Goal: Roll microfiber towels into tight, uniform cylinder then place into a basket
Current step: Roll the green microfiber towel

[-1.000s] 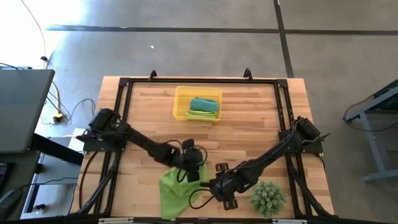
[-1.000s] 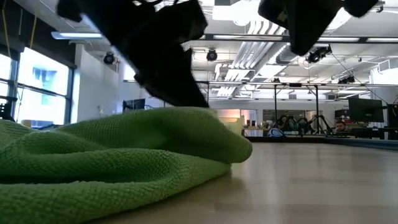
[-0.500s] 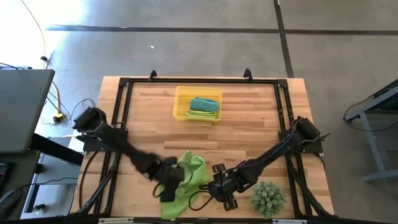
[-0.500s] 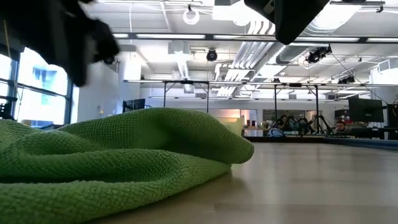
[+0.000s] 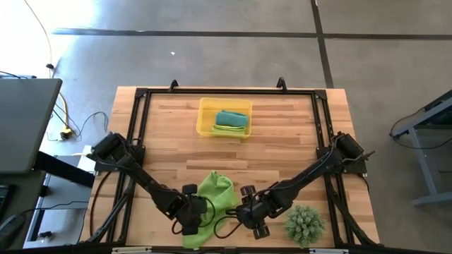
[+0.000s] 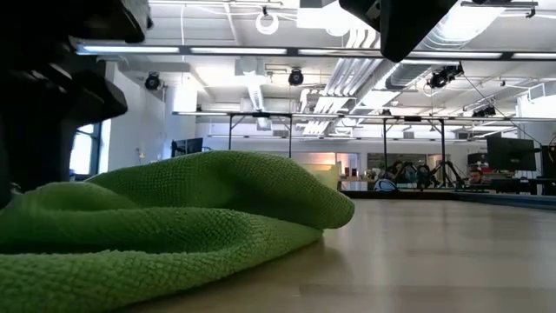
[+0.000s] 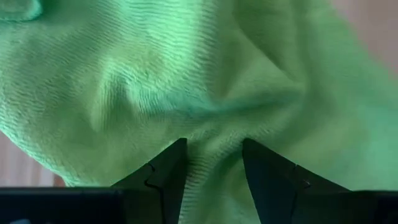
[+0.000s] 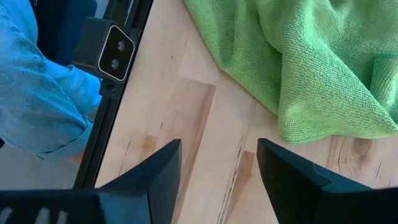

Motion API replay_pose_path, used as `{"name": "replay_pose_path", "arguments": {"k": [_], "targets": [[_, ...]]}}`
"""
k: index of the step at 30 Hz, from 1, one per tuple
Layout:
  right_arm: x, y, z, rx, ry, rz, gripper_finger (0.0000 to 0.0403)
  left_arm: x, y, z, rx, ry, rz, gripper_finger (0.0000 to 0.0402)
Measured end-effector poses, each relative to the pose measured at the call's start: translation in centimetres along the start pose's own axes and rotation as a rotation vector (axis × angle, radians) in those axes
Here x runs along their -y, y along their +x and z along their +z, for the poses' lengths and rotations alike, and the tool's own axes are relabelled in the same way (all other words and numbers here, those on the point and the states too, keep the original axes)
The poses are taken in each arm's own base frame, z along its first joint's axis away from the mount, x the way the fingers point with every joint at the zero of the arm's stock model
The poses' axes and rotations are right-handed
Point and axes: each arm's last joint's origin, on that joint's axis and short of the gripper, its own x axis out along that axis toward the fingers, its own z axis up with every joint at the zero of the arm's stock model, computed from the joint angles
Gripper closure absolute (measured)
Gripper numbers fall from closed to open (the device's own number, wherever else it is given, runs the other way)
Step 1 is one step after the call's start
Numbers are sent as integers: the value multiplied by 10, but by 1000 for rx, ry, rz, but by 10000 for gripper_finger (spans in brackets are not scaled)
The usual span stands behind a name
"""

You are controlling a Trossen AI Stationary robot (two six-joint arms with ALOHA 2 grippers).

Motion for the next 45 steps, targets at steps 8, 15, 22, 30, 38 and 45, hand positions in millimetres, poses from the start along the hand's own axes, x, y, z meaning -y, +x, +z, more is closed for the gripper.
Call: {"name": "replay_pose_path", "arguments": {"k": [8,15,22,30,38,45], "targets": [[0,0,1,11,1,3,201,-19,19,15,15,8,64,255],[-2,0,7,71,-34,20,201,-41,30,39,71,29,62,255],[-6,-3,22,234,-4,67,201,-54,21,51,62,38,-3,255],[8,-3,30,279,-62,46,201,-48,-30,40,-8,86,-114,255],[27,-21,19,305,53,-20,201,-38,-86,19,47,73,-99,255],[40,-25,-21,515,19,-119,201,-40,-116,16,187,33,-60,255]]}}
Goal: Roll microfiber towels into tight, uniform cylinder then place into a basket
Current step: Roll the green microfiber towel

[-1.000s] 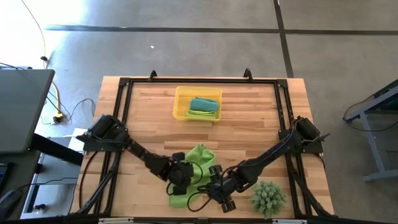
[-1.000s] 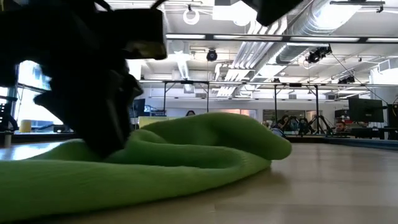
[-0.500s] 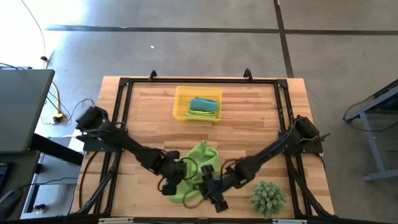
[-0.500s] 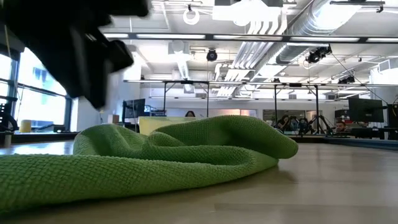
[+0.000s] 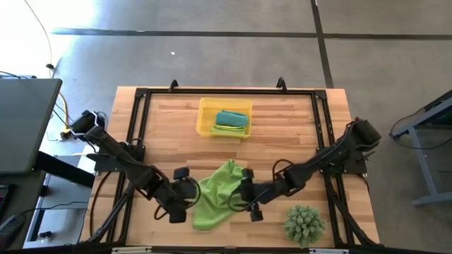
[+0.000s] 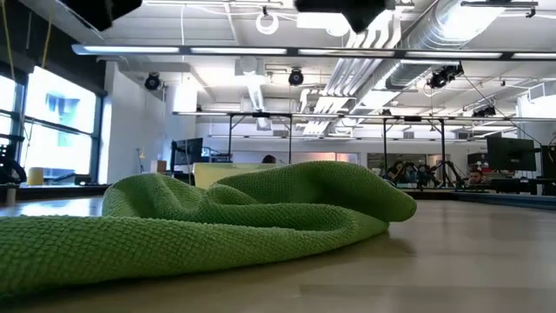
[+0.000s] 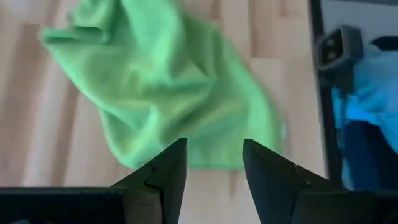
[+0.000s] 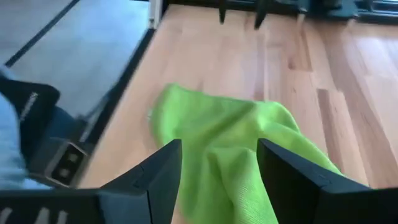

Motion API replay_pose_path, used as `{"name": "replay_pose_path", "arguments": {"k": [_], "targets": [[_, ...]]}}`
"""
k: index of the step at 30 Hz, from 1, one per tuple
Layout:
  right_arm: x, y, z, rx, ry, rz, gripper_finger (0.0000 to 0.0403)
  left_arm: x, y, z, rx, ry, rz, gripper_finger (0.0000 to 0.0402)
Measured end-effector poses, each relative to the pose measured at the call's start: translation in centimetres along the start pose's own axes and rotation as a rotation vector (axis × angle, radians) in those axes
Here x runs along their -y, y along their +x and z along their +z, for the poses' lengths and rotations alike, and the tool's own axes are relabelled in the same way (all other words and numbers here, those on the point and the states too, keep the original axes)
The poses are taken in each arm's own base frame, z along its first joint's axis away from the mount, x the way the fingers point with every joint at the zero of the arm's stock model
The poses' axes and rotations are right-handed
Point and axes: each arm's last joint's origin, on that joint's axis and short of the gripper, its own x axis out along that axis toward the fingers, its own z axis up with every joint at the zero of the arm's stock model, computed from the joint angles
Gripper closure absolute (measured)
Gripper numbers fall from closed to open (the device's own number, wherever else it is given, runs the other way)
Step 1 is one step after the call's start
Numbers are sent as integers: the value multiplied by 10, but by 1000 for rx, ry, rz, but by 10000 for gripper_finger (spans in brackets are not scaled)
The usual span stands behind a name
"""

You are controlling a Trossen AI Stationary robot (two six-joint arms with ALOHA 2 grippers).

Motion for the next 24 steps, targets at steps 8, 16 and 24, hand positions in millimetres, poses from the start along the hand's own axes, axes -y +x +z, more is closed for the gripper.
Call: {"name": "replay_pose_path", "arguments": {"k": [8,16,24], "targets": [[49,-2,-41,-123,21,-191,201,-20,0,14,99,-21,132,255],[105,8,-55,-247,68,-83,203,-38,6,22,86,-80,177,255],[119,28,-68,-268,18,-38,235,-36,5,19,56,-63,168,255]]}}
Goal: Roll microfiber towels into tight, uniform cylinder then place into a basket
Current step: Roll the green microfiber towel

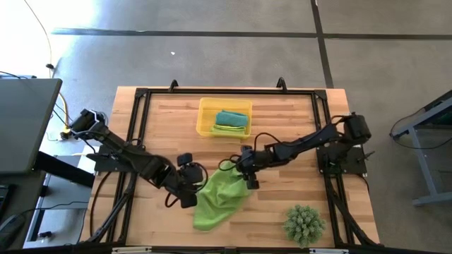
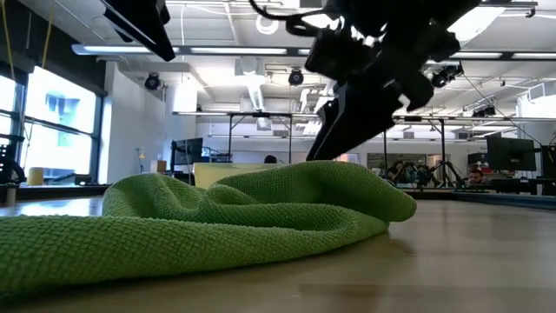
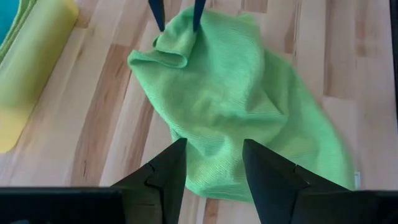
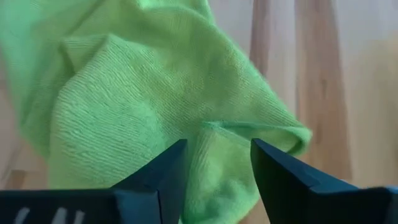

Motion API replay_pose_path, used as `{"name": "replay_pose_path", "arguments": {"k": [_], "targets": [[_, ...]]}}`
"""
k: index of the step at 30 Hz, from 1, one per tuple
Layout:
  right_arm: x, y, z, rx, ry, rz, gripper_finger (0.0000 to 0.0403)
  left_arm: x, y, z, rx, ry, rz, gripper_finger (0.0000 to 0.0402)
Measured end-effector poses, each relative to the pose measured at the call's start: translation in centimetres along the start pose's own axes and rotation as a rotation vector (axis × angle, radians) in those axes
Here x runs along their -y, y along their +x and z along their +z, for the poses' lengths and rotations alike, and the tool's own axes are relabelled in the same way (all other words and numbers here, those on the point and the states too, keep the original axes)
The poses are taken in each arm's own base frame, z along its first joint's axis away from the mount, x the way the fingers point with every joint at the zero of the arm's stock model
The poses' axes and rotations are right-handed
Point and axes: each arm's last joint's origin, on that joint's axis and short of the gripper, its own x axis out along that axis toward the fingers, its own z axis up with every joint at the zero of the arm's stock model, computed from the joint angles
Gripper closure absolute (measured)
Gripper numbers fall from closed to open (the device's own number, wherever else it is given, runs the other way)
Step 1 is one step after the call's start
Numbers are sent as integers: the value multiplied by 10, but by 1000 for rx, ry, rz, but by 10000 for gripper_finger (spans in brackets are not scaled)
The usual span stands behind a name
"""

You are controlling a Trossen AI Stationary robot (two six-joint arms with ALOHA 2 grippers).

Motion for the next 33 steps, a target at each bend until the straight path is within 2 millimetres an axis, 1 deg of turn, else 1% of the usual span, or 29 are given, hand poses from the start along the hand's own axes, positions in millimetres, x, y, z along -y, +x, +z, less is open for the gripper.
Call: {"name": "replay_pose_path", "arguments": {"k": [3,7,12,14,17,24,25,28,33], "targets": [[-1,9,-4,-10,0,-1,244,2,-1,-1,0,8,-4,255],[-3,20,-5,7,25,-1,247,3,-2,-3,-2,21,-2,255],[-3,28,-10,-9,45,-26,248,2,-2,-4,-14,27,10,255],[-2,28,-11,-14,74,-58,255,2,-2,-4,-8,26,14,255],[0,28,-10,-7,111,-79,283,2,-2,-4,-6,30,18,255],[1,30,-11,-15,128,-80,391,2,-2,-4,-5,31,22,255],[1,29,-11,-15,129,-78,396,2,-2,-4,-5,32,22,255],[2,25,-8,-4,158,-78,393,2,-2,-4,-4,54,25,255],[2,5,14,-9,145,-78,400,2,-2,-4,6,104,41,255]]}}
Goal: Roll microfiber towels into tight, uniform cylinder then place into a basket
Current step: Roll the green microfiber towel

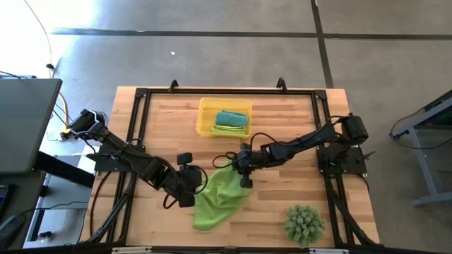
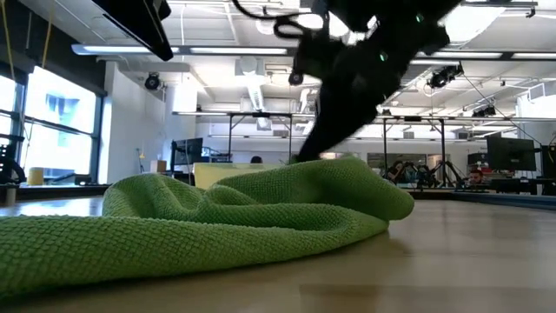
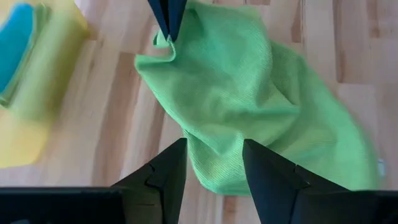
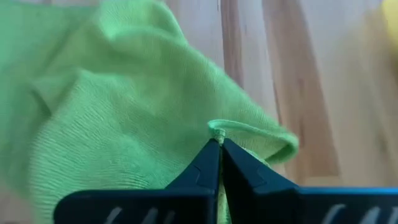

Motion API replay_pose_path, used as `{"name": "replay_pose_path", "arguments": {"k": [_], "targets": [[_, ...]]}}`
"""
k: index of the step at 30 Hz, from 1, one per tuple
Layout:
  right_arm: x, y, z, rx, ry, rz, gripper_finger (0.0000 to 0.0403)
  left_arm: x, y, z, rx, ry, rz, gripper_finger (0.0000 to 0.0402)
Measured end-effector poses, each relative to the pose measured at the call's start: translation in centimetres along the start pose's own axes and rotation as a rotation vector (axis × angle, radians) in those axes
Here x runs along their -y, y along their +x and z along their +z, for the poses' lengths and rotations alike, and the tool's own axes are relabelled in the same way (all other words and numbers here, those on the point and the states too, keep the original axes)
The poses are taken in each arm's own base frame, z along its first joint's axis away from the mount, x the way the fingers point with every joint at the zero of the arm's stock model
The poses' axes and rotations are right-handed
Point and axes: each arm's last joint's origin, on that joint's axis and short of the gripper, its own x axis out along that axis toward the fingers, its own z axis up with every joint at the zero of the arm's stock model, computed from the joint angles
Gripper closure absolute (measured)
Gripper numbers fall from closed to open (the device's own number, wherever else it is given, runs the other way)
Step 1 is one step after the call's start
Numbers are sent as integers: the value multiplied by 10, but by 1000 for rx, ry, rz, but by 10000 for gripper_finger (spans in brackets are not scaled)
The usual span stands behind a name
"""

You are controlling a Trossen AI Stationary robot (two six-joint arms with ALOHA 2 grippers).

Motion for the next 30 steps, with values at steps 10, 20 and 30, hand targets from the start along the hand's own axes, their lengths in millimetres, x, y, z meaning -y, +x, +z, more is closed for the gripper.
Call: {"name": "replay_pose_path", "arguments": {"k": [10,20,30], "targets": [[-17,-58,48,-4,-163,-22,402,-1,0,9,107,177,87,255],[-66,-112,86,76,-650,10,402,-3,2,31,262,261,63,255],[-89,-148,112,202,-862,-52,403,-1,-2,50,432,379,25,255]]}}
